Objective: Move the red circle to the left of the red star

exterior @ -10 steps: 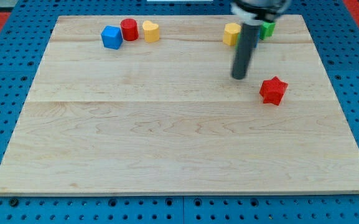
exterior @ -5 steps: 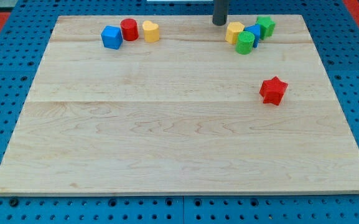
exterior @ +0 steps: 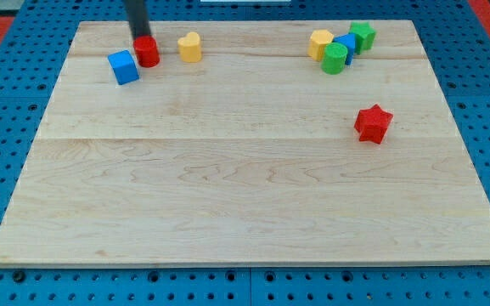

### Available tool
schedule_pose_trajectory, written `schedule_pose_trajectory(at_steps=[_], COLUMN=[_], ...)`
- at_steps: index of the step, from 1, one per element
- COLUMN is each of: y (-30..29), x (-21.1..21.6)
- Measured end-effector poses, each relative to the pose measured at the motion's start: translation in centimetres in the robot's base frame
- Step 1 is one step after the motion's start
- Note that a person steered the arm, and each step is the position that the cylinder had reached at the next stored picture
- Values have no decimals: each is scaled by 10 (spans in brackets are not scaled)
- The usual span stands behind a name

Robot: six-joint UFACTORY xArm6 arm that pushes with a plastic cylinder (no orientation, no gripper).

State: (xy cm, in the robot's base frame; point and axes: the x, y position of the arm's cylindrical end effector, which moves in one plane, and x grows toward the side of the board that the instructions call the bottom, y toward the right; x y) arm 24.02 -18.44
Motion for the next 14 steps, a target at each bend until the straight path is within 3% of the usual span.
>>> schedule_pose_trajectory(at_steps=[3, 5, 7, 8, 11, 12, 14], y=[93, 193, 178, 169, 197, 221, 261], x=[113, 153, 179, 214, 277, 234, 219])
